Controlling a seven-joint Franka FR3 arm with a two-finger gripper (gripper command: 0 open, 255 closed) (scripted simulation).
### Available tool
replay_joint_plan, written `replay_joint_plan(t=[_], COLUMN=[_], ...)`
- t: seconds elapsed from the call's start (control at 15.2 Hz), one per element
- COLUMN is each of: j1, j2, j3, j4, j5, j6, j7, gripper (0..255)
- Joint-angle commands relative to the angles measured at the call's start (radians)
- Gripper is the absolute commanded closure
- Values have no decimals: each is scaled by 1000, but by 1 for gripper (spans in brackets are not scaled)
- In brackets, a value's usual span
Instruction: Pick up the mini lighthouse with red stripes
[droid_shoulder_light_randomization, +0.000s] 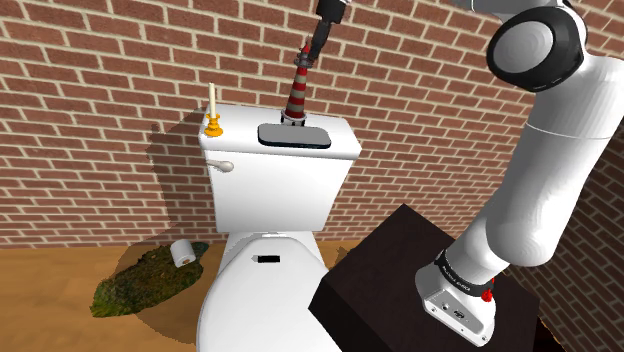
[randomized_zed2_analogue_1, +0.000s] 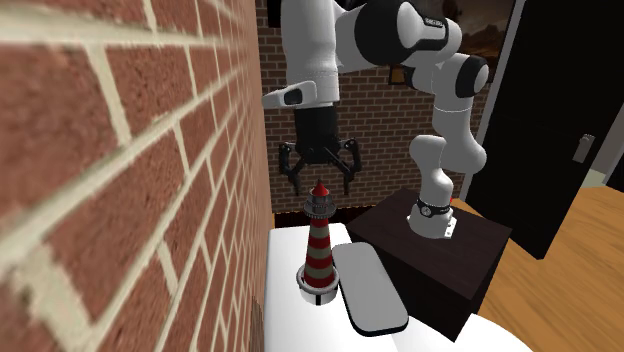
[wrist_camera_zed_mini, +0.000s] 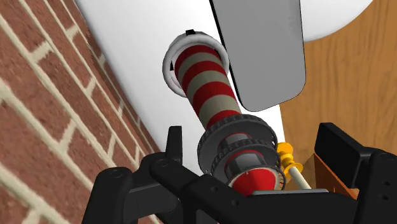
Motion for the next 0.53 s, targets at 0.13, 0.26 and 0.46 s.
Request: replay_joint_plan(t=[0.13, 0.26, 0.46], j1=[4, 4, 4], j2=[-8, -9, -8], j3=[1, 1, 1], j4=[-59, -60, -58], j5=[-1, -1, -1], j6=[51, 51, 50], j7=[-9, -9, -9], gripper=[0, 255, 255])
